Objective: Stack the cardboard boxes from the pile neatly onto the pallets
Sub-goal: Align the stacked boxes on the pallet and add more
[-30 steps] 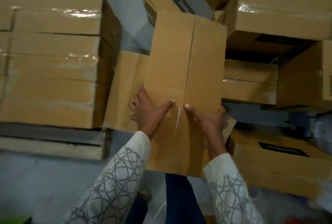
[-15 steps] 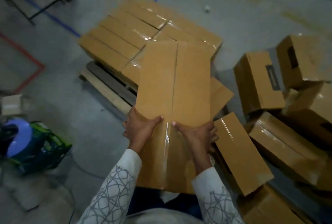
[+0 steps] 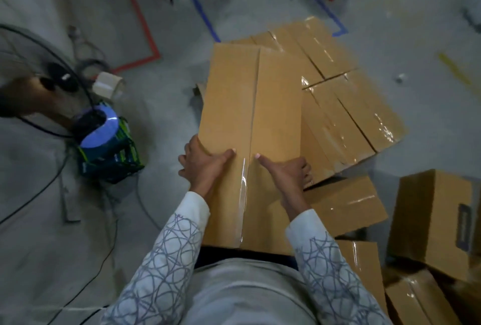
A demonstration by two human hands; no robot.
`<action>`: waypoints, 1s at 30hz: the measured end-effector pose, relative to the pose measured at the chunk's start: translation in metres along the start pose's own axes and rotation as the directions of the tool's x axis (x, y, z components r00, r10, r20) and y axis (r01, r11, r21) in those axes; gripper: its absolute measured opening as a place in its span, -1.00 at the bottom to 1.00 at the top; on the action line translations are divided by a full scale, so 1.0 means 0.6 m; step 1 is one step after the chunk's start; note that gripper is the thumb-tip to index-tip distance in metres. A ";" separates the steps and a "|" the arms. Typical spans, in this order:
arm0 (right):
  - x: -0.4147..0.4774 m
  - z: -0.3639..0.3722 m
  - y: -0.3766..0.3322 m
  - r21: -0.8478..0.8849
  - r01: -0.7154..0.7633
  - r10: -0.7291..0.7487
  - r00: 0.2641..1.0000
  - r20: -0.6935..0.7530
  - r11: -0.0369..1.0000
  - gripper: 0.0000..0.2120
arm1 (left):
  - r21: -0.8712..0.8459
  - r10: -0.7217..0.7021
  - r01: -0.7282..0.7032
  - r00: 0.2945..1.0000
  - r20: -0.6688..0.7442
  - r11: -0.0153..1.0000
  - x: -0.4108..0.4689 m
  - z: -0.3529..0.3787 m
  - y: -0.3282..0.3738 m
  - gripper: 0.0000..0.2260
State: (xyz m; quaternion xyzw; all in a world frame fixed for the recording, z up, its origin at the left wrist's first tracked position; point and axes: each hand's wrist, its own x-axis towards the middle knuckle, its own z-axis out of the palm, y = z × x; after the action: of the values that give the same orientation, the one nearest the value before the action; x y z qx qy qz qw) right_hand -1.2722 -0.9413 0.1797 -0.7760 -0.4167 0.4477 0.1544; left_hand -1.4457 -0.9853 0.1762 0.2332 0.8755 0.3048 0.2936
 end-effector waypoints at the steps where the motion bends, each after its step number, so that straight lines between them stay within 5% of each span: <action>1: 0.011 0.006 -0.015 -0.003 0.017 -0.017 1.000 0.023 1.000 0.32 | -0.019 -0.007 0.007 1.000 -0.013 1.000 0.012 -0.004 0.003 -0.14; 11: 0.144 0.124 -0.194 -0.126 0.109 -0.102 0.993 0.062 0.986 0.15 | -0.185 -0.152 0.142 0.987 -0.041 0.972 0.196 -0.027 0.037 -0.28; 23: 0.392 0.435 -0.441 -0.297 0.069 -0.060 0.997 0.040 0.952 0.18 | -0.206 -0.290 0.336 0.930 0.225 0.919 0.665 -0.022 0.064 -0.11; 30: 0.559 0.626 -0.468 -0.358 0.020 0.008 0.997 0.078 0.933 0.13 | -0.175 -0.364 0.453 0.850 0.382 0.874 0.900 0.030 -0.019 -0.50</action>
State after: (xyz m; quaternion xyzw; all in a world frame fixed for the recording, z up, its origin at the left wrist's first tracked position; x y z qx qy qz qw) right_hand -1.6400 -0.5580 -0.0453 -0.7717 -0.4995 0.3935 -0.0049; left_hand -1.8250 -0.6690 -0.0438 0.0484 0.7942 0.3019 0.5252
